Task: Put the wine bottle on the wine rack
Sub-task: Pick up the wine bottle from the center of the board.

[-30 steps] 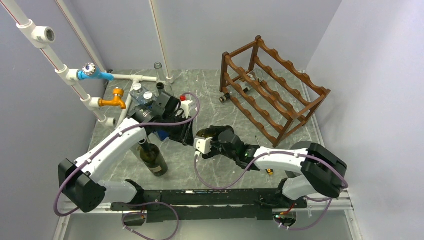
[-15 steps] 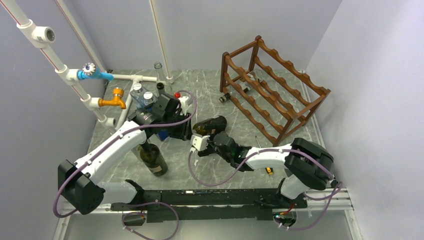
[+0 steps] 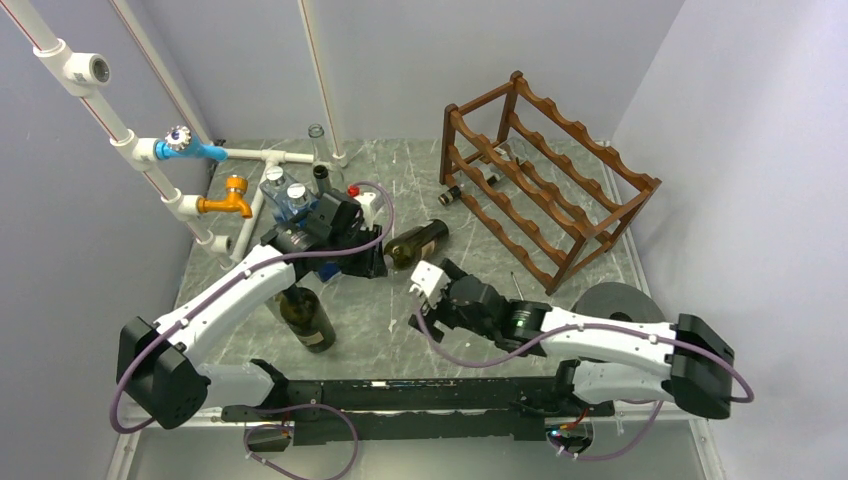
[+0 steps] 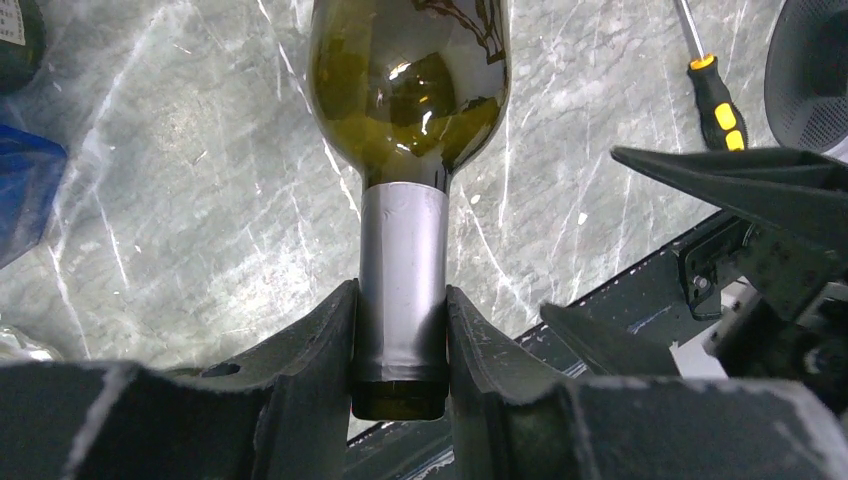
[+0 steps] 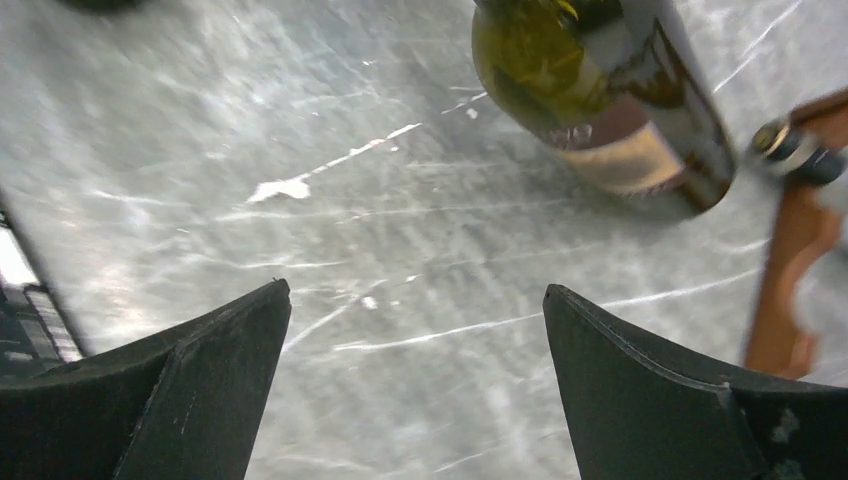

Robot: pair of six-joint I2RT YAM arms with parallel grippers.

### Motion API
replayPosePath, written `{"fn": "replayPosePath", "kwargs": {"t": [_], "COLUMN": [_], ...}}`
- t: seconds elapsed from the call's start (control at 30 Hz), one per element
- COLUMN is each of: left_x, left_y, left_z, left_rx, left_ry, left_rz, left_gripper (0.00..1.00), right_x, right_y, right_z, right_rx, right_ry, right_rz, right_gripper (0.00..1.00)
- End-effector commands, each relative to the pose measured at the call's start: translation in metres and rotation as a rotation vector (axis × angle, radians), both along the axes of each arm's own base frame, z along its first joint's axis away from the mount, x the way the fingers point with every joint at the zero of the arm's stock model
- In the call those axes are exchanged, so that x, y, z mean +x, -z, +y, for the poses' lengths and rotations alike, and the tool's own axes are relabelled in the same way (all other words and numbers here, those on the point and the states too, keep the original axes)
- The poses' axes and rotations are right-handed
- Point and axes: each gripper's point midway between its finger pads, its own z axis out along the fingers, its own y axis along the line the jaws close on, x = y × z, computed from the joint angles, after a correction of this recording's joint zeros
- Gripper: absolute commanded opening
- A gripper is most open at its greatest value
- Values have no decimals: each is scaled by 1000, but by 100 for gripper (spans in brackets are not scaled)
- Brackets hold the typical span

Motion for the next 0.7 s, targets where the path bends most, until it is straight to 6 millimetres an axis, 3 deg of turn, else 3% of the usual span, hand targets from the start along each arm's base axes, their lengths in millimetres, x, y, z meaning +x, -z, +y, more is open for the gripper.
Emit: {"fn": "replayPosePath", "kwargs": {"t": [0.0,0.13,0.2,0.3,0.5,0.6,0.67], "left_x": [13,11,9,6,1,-1,-2], "left_y": [-19,-17,-17,-17,-15,-16,-17], "left_z": [-2,-3,-5,-11,-11,-11,-12], "left_rx": [-51,-60,-75,-115,-139,-150,-156], "left_ry": [-36,-36,-28,-5,-5,-2,1], "left_rz": [-88,-85,-79,-72,-79,-82,-83], "left_gripper": [0,0,0,0,0,0,0], "right_x": [-24,-1,10,18,40,57,63], "right_y": [-8,-29,-30,-40,-58,-54,-50], "right_z": [-1,-9,-18,-7,14,18,32], "right_rx": [271,551,714,872,1106,1200,1213], "right_ry": [203,598,842,1031,1211,1321,1309], "right_rz": [312,475,601,778,937,1005,1095], "right_gripper": [100,100,100,100,100,100,100]}}
